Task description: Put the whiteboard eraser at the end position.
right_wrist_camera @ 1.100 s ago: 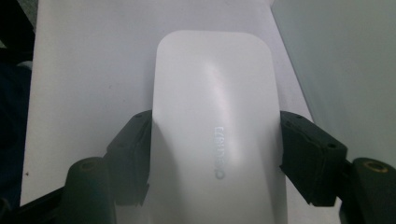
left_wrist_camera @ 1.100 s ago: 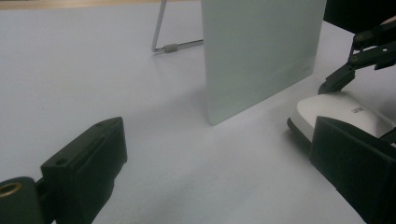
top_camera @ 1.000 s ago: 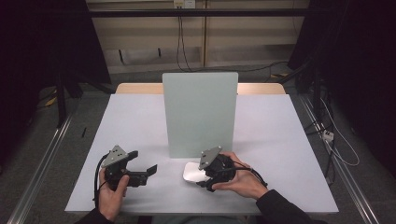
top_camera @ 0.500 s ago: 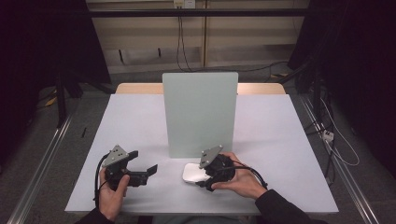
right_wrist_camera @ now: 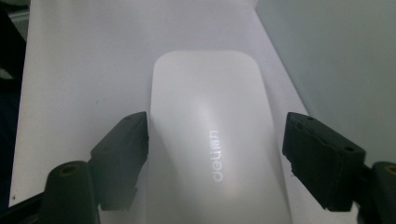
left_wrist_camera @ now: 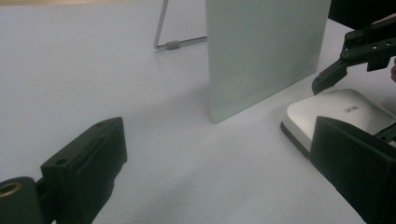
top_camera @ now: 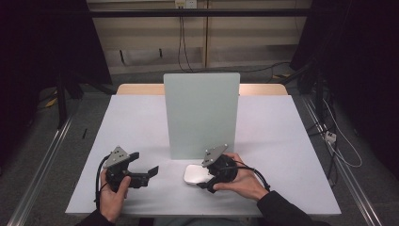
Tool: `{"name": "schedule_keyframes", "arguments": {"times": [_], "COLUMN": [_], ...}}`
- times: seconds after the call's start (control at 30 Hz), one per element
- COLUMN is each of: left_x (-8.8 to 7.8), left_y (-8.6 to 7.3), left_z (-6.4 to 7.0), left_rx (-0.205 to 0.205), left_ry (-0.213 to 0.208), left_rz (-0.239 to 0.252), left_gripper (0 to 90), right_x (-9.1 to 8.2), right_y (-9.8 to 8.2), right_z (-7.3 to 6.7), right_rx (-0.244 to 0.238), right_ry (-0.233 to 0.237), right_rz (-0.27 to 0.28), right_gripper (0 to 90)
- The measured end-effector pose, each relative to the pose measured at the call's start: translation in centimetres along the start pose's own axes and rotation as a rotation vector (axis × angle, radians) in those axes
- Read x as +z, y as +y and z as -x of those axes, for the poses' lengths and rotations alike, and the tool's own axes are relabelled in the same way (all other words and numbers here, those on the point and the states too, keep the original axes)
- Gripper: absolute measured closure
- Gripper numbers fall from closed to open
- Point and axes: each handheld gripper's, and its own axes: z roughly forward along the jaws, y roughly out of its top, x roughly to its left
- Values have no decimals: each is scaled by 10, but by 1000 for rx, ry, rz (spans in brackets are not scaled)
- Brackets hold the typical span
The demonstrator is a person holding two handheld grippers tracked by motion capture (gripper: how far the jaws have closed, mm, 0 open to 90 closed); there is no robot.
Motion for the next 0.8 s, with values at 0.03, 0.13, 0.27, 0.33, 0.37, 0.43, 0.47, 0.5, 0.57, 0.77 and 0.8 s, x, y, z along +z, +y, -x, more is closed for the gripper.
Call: {"name": "schedule_keyframes", "arguments": {"times": [0.03, 0.13, 0.27, 0.33, 0.37, 0.43, 0.47, 0.5, 0.57, 0.77, 0.8], "left_x": [0, -1, -2, -2, -2, -3, -2, -2, -1, -1, -1], "left_y": [0, 0, 0, -1, -1, -1, -1, -1, -1, -1, -1], "left_z": [0, 0, 1, 1, 0, 0, 0, 1, 1, 1, 2], "left_rx": [0, 2, 4, 7, 7, 7, 8, 4, 9, 11, 12], "left_ry": [1, 4, 8, 9, 10, 13, 13, 13, 12, 16, 17], "left_rz": [-2, 4, 2, -3, -3, -3, -5, -5, -7, -5, -6], "left_gripper": [42, 42, 42, 42, 42, 42, 42, 42, 42, 42, 42], "right_x": [-1, -3, -4, -5, -6, -7, -8, -9, -12, -20, -21], "right_y": [0, 1, 1, 1, 1, 1, 1, 0, -1, -5, -6], "right_z": [0, 1, 1, 1, 1, 1, 1, 2, 5, 8, 9], "right_rx": [2, 20, 31, 38, 48, 60, 74, 85, 115, 175, 185], "right_ry": [-7, -23, -50, -62, -68, -88, -96, -101, -98, -159, -171], "right_rz": [5, 22, 38, 49, 53, 69, 74, 79, 103, 140, 143], "right_gripper": [188, 139, 92, 88, 89, 82, 86, 87, 82, 79, 81]}}
